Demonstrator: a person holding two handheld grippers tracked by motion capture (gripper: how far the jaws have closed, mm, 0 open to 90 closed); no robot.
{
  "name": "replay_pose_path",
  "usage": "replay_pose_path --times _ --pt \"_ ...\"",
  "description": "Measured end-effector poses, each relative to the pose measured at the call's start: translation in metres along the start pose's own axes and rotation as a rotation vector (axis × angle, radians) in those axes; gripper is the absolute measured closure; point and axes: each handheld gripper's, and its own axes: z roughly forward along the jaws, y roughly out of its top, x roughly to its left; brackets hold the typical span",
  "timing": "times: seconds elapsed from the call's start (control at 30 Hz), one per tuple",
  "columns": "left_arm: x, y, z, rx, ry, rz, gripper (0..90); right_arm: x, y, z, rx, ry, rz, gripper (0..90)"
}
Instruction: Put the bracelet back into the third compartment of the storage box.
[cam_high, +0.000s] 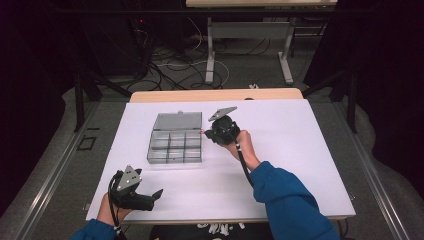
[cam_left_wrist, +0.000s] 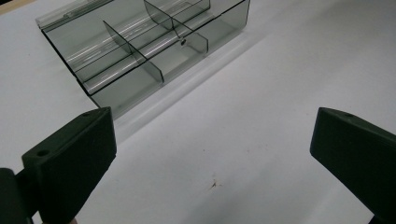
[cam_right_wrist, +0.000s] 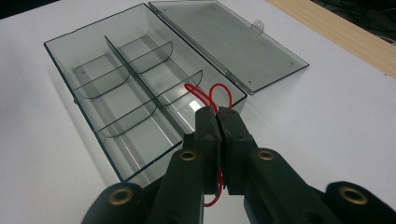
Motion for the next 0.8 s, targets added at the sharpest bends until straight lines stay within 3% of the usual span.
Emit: replay_pose_path --times 0.57,0.73,0.8 --pt "0.0 0.0 0.0 0.002 -0.002 0.002 0.5 0.007 0.013 0.015 0.021 0.01 0.022 87.6" --pt "0.0 0.0 0.0 0.002 -0.002 0.002 0.4 0.009 0.015 0.02 -0.004 0.003 0.025 87.6" --pt "0.0 0.0 0.0 0.0 -0.003 0.001 0.4 0.009 0.016 0.021 0.016 0.008 0.024 87.6"
